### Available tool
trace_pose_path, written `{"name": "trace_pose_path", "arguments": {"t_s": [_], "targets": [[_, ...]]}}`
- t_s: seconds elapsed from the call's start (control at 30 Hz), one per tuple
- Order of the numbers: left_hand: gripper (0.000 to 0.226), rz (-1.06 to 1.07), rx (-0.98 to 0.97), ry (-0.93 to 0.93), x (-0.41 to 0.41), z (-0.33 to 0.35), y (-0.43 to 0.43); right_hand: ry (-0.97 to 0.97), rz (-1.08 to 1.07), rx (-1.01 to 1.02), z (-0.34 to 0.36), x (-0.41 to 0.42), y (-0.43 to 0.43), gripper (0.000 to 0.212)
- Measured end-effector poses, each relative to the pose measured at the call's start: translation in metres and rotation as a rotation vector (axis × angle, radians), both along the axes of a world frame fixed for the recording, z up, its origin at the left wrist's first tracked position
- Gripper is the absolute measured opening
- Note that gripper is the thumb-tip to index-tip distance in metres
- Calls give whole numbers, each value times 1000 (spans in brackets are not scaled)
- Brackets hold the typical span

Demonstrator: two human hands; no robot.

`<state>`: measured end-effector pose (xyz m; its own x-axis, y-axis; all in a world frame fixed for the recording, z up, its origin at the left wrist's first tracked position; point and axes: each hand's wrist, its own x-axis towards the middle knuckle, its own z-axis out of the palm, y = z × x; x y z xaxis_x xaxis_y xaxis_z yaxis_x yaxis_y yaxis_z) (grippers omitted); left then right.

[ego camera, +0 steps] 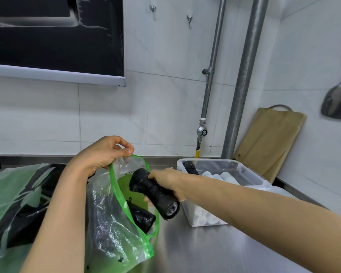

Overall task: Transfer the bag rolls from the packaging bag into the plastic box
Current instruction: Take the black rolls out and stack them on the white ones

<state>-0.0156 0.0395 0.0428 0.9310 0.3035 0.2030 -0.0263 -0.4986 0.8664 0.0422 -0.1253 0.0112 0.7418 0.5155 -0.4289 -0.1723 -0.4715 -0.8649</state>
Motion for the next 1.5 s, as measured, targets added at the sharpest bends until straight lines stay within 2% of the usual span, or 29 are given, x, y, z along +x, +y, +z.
{"name": "trace_pose_path", "arguments": {"t_s": [0.13,0.3,0.43,0.47,0.57,0.73,0.93,1.1,1.2,1.4,1.47,1.5], "targets": [[14,4,2,-7,-1,1,-2,4,148,-60,6,-2,-6,16],[13,5,11,-12,-4,2,-4,-157,279,-247,9,1,-9,13],[12,14,27,-3,-6,3,-5,-391,366,-453,29,-3,-17,43],[12,13,32,0,-6,3,-5,-469,400,-495,36,-3,-19,44],[14,14,48,15,-6,4,-7,-689,479,-563,55,2,-28,27],[15,20,80,30,-5,4,-8,-944,455,-592,79,17,-49,42],[15,12,73,53,-3,4,-10,-1104,358,-550,82,50,-72,43],[14,19,78,58,-1,2,-9,-1294,342,-544,69,73,-89,34],[13,19,94,62,1,1,-9,-1410,271,-644,63,81,-101,46],[14,15,102,63,2,0,-10,-1307,253,-363,49,93,-115,45],[14,13,103,61,2,0,-10,-1134,231,-271,44,91,-115,46],[15,13,105,61,3,0,-11,-981,198,-182,43,88,-113,46]]}}
